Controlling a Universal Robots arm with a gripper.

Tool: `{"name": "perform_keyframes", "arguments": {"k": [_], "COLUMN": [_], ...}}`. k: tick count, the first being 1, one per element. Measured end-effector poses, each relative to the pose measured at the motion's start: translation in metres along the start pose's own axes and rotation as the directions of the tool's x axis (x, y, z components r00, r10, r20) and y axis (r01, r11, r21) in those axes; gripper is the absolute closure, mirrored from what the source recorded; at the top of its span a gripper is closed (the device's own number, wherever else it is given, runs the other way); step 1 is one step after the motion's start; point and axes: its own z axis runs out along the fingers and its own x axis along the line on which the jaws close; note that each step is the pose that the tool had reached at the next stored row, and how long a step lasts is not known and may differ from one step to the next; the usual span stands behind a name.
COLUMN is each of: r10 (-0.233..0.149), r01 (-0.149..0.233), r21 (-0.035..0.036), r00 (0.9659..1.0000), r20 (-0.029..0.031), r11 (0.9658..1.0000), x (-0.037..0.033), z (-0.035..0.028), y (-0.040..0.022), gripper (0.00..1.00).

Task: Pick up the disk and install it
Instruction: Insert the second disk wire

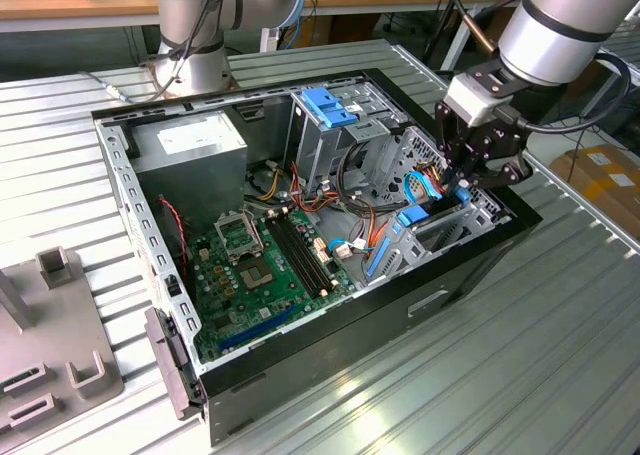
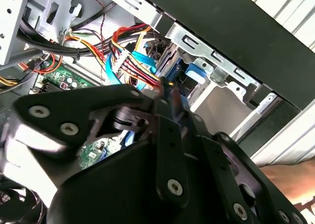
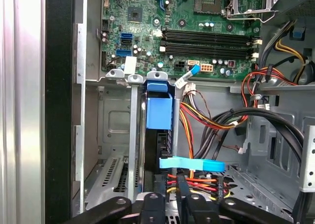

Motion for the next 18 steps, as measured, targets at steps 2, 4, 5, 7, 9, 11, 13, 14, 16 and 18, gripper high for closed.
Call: {"name": "perform_keyframes", "arguments": {"k": [2, 4, 5, 7, 9, 11, 13, 14, 16, 18], "r10": [0.000, 0.000, 0.001, 0.001, 0.001, 0.001, 0.001, 0.001, 0.001, 0.001], "r01": [0.000, 0.000, -0.001, -0.001, -0.001, -0.001, -0.001, -0.001, -0.001, -0.001], "r21": [0.0000, 0.0000, -0.0001, -0.0001, 0.0000, -0.0001, 0.0000, -0.0001, -0.0001, -0.0001], "r00": [1.0000, 1.0000, 1.0000, 1.0000, 1.0000, 1.0000, 1.0000, 1.0000, 1.0000, 1.0000], "r20": [0.0000, -0.0004, -0.0010, -0.0029, -0.0024, -0.0030, -0.0027, -0.0025, -0.0027, -0.0028], "r11": [1.0000, 1.0000, 1.0000, 1.0000, 1.0000, 1.0000, 1.0000, 1.0000, 1.0000, 1.0000], "x": [-0.0001, -0.0001, -0.0001, 0.0001, 0.0004, 0.0005, 0.0007, 0.0009, 0.0013, 0.0014], "z": [0.0000, 0.0000, 0.0001, -0.0001, 0.0011, 0.0016, 0.0019, 0.0022, 0.0026, 0.0027], "y": [0.0000, 0.0000, 0.0000, -0.0002, -0.0001, -0.0001, -0.0001, 0.0000, 0.0000, 0.0000], "gripper": [0.85, 0.85, 0.85, 0.85, 0.85, 0.85, 0.85, 0.85, 0.85, 0.85]}}
